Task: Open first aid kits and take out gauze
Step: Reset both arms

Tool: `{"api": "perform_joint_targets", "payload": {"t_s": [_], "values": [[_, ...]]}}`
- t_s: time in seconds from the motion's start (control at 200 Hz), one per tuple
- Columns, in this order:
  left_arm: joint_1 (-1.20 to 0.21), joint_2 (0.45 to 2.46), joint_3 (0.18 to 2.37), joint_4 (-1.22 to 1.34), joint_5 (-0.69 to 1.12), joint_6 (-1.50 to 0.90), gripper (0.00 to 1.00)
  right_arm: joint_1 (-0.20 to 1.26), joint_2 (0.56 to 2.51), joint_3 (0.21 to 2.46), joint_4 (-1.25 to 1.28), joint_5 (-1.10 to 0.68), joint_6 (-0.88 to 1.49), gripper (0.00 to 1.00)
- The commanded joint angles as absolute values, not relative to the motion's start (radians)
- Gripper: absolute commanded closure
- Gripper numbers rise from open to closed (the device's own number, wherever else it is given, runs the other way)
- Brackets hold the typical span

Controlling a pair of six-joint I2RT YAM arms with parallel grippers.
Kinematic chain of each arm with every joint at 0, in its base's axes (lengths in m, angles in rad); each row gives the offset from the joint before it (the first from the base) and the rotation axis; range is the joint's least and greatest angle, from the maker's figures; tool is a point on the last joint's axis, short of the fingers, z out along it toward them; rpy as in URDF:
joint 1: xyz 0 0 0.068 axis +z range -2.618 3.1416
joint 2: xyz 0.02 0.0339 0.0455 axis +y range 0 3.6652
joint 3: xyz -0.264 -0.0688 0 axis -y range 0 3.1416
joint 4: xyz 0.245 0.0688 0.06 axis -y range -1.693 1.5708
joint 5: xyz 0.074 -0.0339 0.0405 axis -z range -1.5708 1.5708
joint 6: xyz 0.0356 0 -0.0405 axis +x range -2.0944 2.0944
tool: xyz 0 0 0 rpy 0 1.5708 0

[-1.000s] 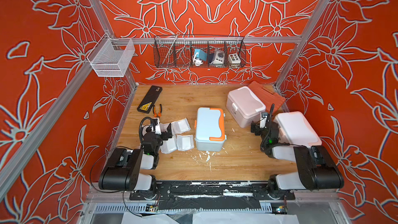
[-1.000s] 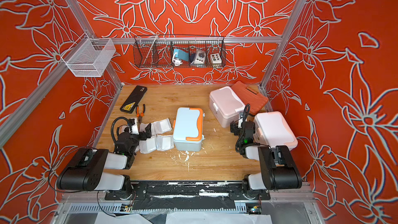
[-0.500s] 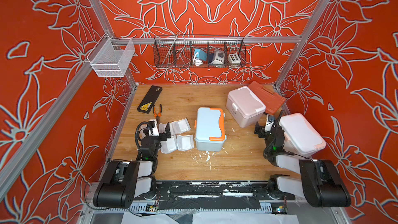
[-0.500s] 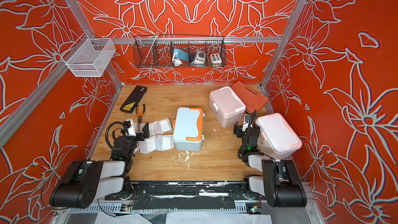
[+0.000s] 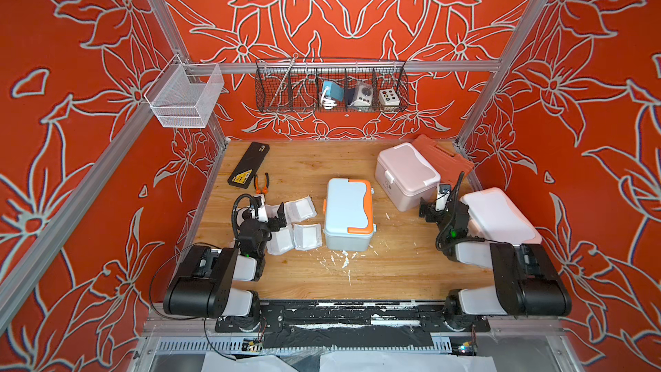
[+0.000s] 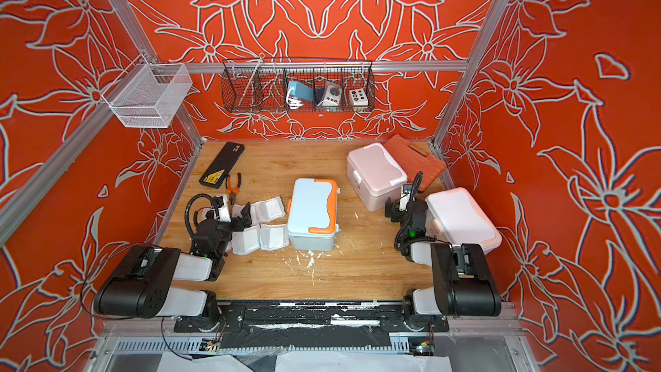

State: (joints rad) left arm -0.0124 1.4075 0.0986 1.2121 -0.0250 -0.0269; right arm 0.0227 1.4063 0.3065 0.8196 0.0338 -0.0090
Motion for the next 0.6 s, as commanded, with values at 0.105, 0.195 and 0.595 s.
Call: {"api": "perform_joint_targets", "payload": {"t_s": [0.105,0.195,0.595], "values": [[-0.015,1.402,0.111,1.217,-0.022,-0.005,0.02,0.034,1.414,0.333,0.778,0.042,-0.026,0.02],[-0.015,1.402,0.11,1.218,-0.021,-0.005,0.02,0.034,1.413,0.335,0.768,0.043,-0.026,0.02],[-0.015,1.404,0.11,1.223,-0.021,-0.005,0.02,0.034,1.414,0.336,0.773,0.041,-0.026,0.02]]}}
